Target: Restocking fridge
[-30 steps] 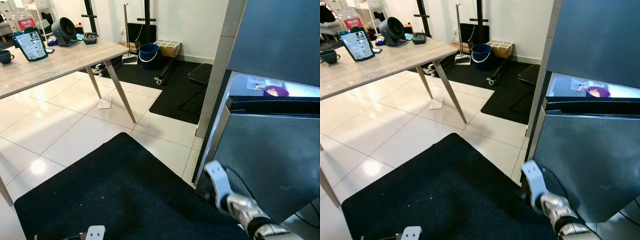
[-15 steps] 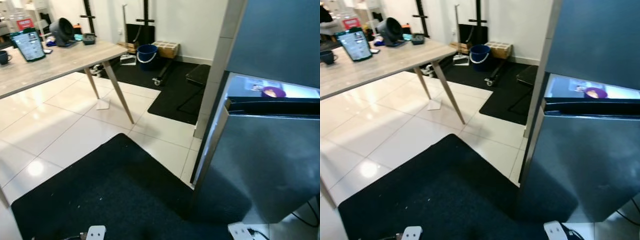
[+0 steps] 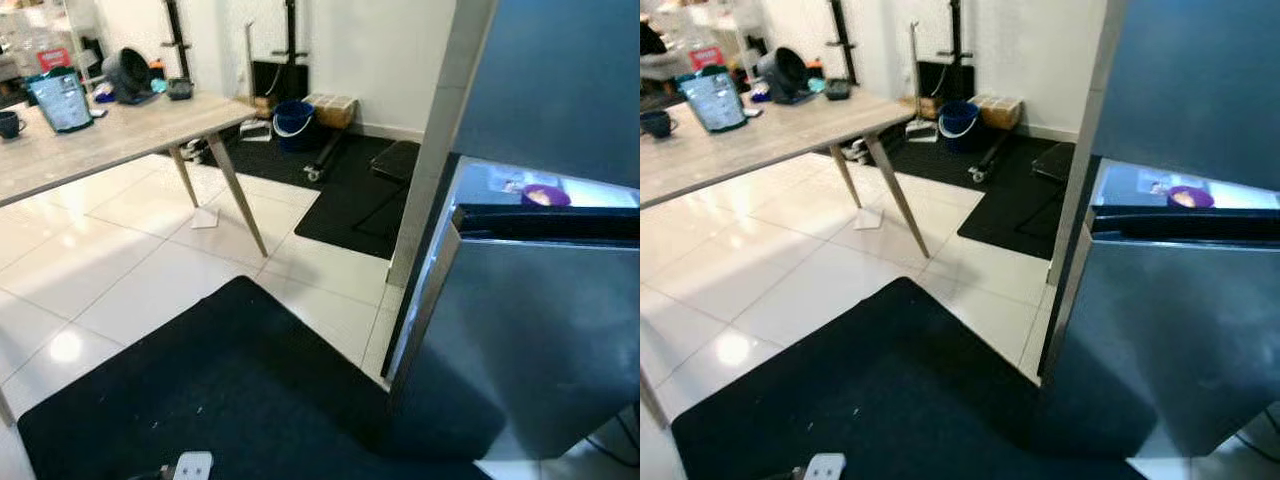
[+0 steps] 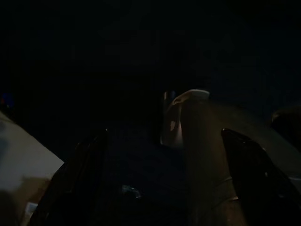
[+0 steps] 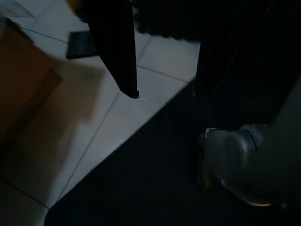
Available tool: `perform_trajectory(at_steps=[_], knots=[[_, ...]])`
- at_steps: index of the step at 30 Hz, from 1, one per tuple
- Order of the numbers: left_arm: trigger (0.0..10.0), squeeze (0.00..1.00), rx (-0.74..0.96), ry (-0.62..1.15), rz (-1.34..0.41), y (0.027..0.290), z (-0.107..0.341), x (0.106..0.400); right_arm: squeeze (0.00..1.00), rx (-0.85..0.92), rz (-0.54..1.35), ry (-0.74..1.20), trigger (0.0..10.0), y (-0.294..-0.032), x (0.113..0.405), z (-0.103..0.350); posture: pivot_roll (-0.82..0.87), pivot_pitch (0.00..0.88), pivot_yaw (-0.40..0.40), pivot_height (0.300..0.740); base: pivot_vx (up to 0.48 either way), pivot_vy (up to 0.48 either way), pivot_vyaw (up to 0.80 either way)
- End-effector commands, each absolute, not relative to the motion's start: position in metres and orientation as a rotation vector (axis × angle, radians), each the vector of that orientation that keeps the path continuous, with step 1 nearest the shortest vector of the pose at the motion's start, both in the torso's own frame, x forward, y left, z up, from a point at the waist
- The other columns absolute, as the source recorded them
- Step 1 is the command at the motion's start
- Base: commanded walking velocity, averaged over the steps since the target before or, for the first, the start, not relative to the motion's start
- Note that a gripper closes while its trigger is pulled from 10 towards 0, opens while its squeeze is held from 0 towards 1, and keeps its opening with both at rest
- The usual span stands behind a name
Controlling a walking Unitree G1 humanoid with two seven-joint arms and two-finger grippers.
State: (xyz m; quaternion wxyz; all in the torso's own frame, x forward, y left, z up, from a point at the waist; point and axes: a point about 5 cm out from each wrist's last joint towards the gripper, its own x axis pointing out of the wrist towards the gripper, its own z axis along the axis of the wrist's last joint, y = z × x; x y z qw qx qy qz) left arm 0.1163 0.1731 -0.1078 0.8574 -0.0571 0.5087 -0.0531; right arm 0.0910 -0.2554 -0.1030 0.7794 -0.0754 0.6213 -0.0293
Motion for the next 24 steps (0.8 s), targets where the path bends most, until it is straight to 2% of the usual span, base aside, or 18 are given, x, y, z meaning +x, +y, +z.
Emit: perform_trajectory(at_steps=[1, 18, 24], knots=[[10.0, 0.00, -0.114, 1.101, -0.130, 0.170, -0.110, 0.110, 0.00, -0.160, -0.095, 1.353, 10.0, -0.261, 0.087, -0.102, -0.01, 0.000, -0.010, 0.740, 0.352, 0.000, 0.00], [10.0, 0.00, -0.117, 1.105, -0.116, 0.173, -0.110, 0.108, 0.00, -0.159, -0.192, 1.287, 10.0, -0.271, 0.100, -0.096, -0.01, 0.000, -0.005, 0.740, 0.356, 0.000, 0.00], [10.0, 0.00, -0.122, 1.103, -0.104, 0.174, -0.110, 0.109, 0.00, -0.145, -0.264, 1.266, 10.0, -0.280, 0.102, -0.093, -0.01, 0.000, -0.003, 0.740, 0.000, 0.000, 0.00]])
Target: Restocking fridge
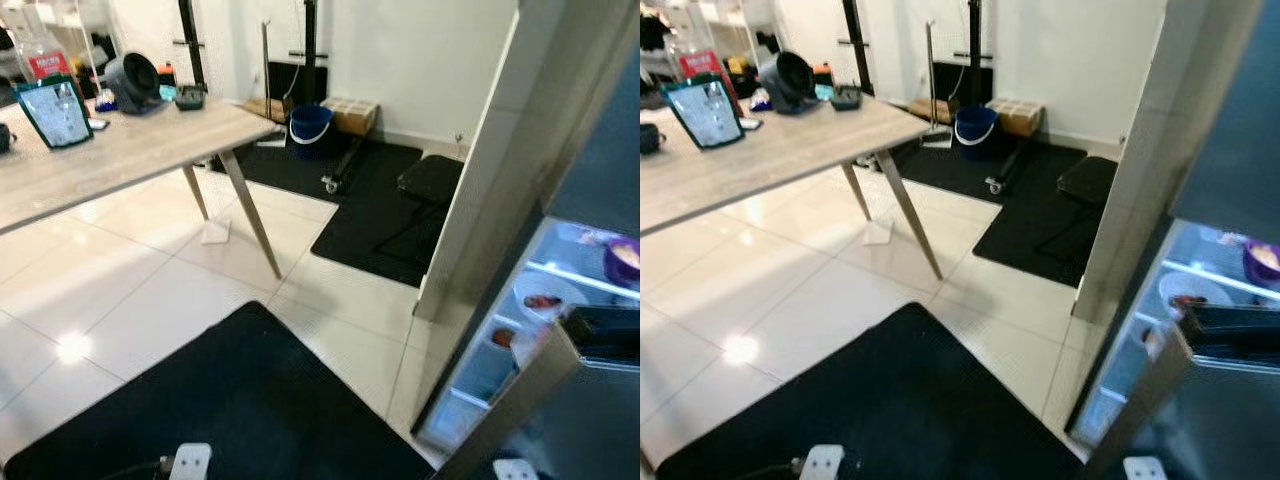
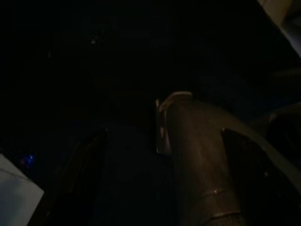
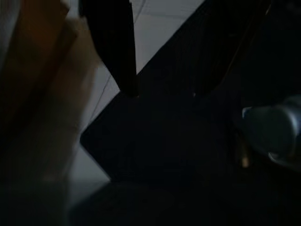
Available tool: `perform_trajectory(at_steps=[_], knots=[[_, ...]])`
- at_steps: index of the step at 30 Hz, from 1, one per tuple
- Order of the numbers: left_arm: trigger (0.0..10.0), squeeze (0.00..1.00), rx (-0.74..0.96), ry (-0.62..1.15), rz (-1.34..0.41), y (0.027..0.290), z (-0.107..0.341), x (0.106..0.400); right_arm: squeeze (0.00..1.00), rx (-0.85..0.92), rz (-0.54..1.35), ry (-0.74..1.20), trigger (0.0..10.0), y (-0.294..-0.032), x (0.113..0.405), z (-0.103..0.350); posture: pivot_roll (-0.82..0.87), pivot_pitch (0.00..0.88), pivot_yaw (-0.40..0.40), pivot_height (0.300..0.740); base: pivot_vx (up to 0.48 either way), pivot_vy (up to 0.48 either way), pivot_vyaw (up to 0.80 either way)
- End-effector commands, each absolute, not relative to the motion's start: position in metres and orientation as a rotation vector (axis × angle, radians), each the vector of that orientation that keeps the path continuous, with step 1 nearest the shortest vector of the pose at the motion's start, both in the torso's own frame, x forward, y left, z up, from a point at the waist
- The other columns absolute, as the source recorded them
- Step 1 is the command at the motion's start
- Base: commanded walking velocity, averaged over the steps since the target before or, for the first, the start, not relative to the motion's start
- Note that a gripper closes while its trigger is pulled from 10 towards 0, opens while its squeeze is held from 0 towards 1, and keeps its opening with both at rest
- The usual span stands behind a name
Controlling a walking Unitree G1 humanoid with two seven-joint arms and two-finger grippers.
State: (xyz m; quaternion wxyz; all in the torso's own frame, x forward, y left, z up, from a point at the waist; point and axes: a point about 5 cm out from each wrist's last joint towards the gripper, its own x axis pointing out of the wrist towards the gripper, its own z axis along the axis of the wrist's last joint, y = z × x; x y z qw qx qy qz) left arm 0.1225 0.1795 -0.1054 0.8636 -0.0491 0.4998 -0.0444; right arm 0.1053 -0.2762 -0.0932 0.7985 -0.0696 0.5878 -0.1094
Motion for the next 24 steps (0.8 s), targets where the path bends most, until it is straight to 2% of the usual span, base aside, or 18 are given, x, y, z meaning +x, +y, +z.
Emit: perform_trajectory(at_steps=[1, 9, 12, 17, 19, 24], knots=[[10.0, 0.00, -0.125, 1.102, -0.106, 0.174, -0.110, 0.109, 0.00, -0.145, -0.276, 1.265, 10.0, -0.282, 0.102, -0.092, -0.01, 0.000, -0.003, 0.740, 0.000, 0.000, 0.00], [10.0, 0.00, -0.129, 1.105, -0.113, 0.172, -0.111, 0.108, 0.00, -0.134, -0.370, 1.245, 10.0, -0.292, 0.102, -0.088, -0.01, 0.000, -0.007, 0.740, 0.000, 0.000, 0.00], [10.0, 0.00, -0.131, 1.106, -0.115, 0.171, -0.111, 0.107, 0.00, -0.130, -0.433, 1.192, 10.0, -0.300, 0.110, -0.083, -0.01, 0.000, -0.006, 0.740, 0.000, 0.000, 0.00], [10.0, 0.00, -0.133, 1.106, -0.117, 0.171, -0.111, 0.107, 0.00, -0.099, -0.584, 1.063, 10.0, -0.320, 0.130, -0.066, -0.01, 0.000, -0.005, 0.740, 0.000, 0.000, 0.00], [10.0, 0.00, -0.134, 1.105, -0.118, 0.171, -0.111, 0.107, 0.00, -0.046, -0.657, 0.942, 10.0, -0.331, 0.146, -0.054, -0.01, 0.000, -0.006, 0.740, 0.000, 0.000, 0.00], [10.0, 0.00, -0.136, 1.104, -0.118, 0.171, -0.111, 0.107, 0.00, 0.030, -0.719, 0.806, 10.0, -0.341, 0.164, -0.039, -0.01, 0.000, -0.006, 0.740, 0.000, 0.000, 0.00]])
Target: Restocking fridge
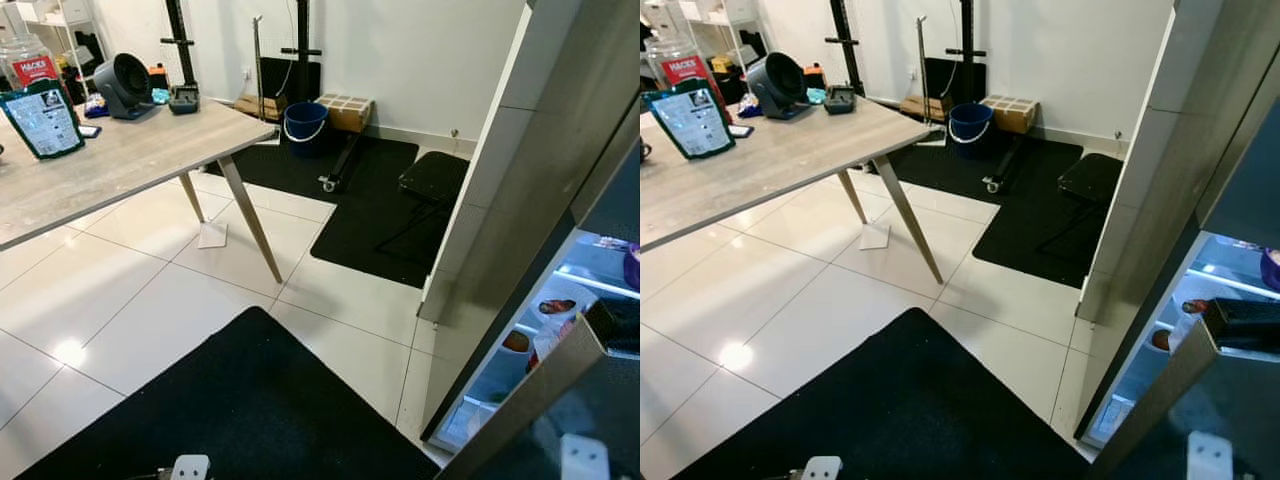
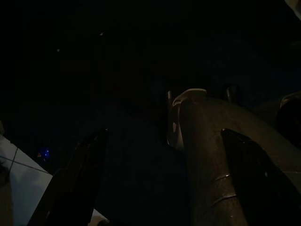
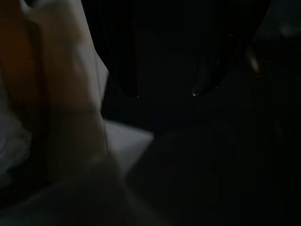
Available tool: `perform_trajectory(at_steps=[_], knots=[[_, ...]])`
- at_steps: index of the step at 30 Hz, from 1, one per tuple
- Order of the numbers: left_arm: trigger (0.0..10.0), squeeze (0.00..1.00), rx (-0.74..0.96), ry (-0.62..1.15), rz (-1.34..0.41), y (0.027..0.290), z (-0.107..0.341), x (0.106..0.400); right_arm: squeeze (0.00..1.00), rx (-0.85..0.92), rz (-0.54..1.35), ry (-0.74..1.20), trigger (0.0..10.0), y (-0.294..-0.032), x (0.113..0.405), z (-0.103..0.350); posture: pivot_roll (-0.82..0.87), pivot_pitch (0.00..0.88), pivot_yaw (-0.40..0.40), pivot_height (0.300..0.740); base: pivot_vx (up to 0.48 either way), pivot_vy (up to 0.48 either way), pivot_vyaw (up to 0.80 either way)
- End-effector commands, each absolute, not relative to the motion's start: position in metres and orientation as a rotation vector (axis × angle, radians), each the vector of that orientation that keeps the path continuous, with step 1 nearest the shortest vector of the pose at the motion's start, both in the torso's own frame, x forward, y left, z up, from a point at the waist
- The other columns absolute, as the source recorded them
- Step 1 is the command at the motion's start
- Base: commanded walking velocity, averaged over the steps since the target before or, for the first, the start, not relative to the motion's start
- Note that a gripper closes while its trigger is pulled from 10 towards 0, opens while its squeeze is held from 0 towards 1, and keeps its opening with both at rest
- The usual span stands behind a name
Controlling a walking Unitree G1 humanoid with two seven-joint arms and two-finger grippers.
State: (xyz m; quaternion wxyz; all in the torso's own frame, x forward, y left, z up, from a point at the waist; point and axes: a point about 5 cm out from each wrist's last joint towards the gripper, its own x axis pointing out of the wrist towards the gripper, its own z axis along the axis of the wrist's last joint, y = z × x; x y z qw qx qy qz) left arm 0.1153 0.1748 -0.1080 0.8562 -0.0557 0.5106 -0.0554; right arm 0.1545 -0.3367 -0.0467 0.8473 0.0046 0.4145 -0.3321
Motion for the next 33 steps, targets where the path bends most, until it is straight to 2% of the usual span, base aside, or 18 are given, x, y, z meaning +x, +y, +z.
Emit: perform_trajectory(at_steps=[1, 5, 8, 13, 27, 33], knots=[[10.0, 0.00, -0.136, 1.104, -0.118, 0.171, -0.111, 0.107, 0.00, 0.030, -0.719, 0.806, 10.0, -0.341, 0.164, -0.039, -0.01, 0.000, -0.006, 0.740, 0.000, 0.000, 0.00], [10.0, 0.00, -0.137, 1.106, -0.121, 0.171, -0.111, 0.106, 0.00, 0.133, -0.733, 0.610, 10.0, -0.349, 0.196, -0.014, -0.01, 0.000, -0.005, 0.740, 0.000, 0.000, 0.00], [10.0, 0.00, -0.137, 1.106, -0.121, 0.171, -0.111, 0.106, 0.00, 0.154, -0.721, 0.576, 10.0, -0.349, 0.203, -0.010, -0.01, 0.000, -0.006, 0.740, 0.000, 0.000, 0.00], [10.0, 0.00, -0.138, 1.104, -0.120, 0.171, -0.111, 0.106, 0.00, 0.236, -0.682, 0.420, 10.0, -0.348, 0.233, 0.013, 0.00, 0.000, -0.007, 0.740, 0.000, 0.000, 0.00], [10.0, 0.00, -0.135, 1.098, -0.123, 0.172, -0.111, 0.106, 0.00, 0.276, -0.630, 0.279, 10.0, -0.346, 0.264, 0.042, 0.00, 0.000, -0.010, 0.740, 0.000, 0.000, 0.00], [10.0, 0.00, -0.137, 1.092, -0.125, 0.171, -0.110, 0.108, 0.00, 0.229, -0.597, 0.349, 10.0, -0.339, 0.262, 0.033, 0.00, 0.000, -0.011, 0.740, 0.000, 0.000, 0.00]])
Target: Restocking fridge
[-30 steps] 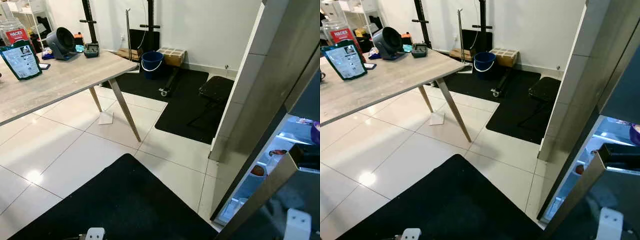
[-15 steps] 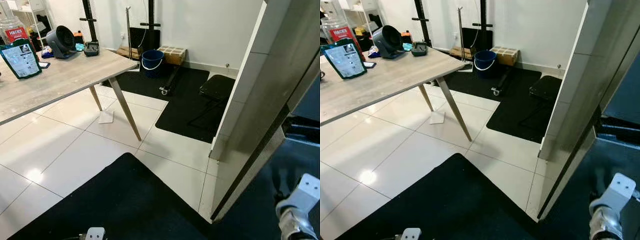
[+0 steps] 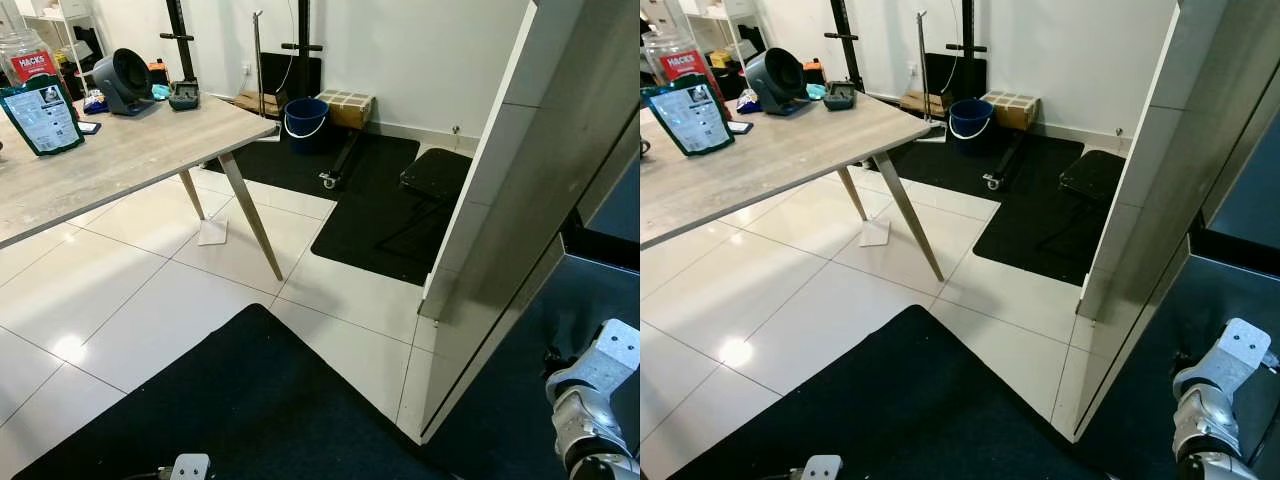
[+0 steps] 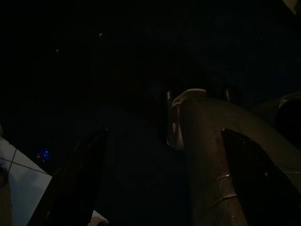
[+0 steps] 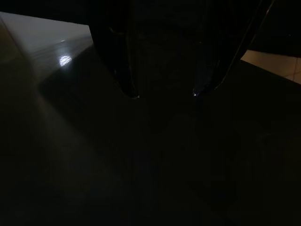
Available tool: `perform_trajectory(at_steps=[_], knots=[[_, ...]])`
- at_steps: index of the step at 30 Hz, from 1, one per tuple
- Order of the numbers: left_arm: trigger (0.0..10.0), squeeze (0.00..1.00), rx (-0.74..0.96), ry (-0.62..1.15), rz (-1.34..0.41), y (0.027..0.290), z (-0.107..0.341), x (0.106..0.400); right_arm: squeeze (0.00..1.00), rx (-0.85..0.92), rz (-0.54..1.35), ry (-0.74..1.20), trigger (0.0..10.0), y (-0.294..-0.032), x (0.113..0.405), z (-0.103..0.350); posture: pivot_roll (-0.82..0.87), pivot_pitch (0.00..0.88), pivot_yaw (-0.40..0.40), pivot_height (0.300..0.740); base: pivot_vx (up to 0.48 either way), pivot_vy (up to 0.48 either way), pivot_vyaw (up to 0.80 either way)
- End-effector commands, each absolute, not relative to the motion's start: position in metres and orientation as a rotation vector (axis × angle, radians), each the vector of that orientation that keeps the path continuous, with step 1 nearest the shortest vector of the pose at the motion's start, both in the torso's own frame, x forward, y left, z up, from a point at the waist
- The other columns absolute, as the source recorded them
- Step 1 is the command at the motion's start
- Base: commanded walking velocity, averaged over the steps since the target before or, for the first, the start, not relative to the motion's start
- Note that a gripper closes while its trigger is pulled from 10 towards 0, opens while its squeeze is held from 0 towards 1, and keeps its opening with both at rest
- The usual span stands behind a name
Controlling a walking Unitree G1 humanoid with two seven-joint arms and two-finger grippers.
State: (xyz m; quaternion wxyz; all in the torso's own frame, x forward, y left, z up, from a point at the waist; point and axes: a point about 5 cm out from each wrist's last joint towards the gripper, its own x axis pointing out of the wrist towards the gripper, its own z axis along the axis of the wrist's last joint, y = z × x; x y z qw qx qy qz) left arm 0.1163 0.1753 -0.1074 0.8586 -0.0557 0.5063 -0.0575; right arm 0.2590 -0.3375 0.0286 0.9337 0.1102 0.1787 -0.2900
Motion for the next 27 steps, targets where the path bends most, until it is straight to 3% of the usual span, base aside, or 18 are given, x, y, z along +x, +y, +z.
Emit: perform_trajectory(at_steps=[1, 4, 7, 10, 14, 18, 22, 27], knots=[[10.0, 0.00, -0.137, 1.093, -0.126, 0.171, -0.110, 0.108, 0.00, 0.187, -0.564, 0.431, 10.0, -0.333, 0.256, 0.021, 0.00, 0.000, -0.011, 0.740, 0.000, 0.000, 0.00], [10.0, 0.00, -0.132, 1.095, -0.130, 0.171, -0.110, 0.108, 0.00, 0.115, -0.499, 0.581, 10.0, -0.320, 0.242, -0.001, 0.00, 0.000, -0.011, 0.740, 0.000, 0.000, 0.00], [10.0, 0.00, -0.089, 1.110, -0.148, 0.171, -0.111, 0.106, 0.00, 0.025, -0.393, 0.792, 10.0, -0.296, 0.209, -0.039, 0.00, 0.000, -0.008, 0.740, 0.000, 0.000, 0.00], [10.0, 0.00, -0.067, 1.114, -0.149, 0.171, -0.111, 0.106, 0.00, -0.001, -0.360, 0.830, 10.0, -0.288, 0.201, -0.047, 0.00, 0.000, -0.008, 0.740, 0.000, 0.000, 0.00], [10.0, 0.00, -0.026, 1.113, -0.090, 0.182, -0.111, 0.105, 0.00, -0.134, -0.225, 0.958, 10.0, -0.259, 0.169, -0.074, -0.01, 0.000, -0.002, 0.740, 0.000, 0.000, 0.00], [10.0, 0.00, -0.021, 1.079, -0.009, 0.200, -0.106, 0.114, 0.00, -0.079, -0.099, 1.034, 10.0, -0.236, 0.153, -0.088, 0.01, 0.000, -0.007, 0.740, 0.000, 0.000, 0.00], [10.0, 0.00, -0.010, 1.056, 0.017, 0.208, -0.103, 0.120, 0.00, -0.059, -0.022, 1.062, 10.0, -0.224, 0.147, -0.093, 0.02, 0.000, -0.011, 0.740, 0.000, 0.000, 0.00], [10.0, 0.00, 0.004, 1.031, 0.027, 0.213, -0.100, 0.128, 0.00, -0.135, 0.117, 1.103, 10.0, -0.205, 0.142, -0.098, 0.02, 0.000, 0.000, 0.740, 0.000, 0.000, 0.74]])
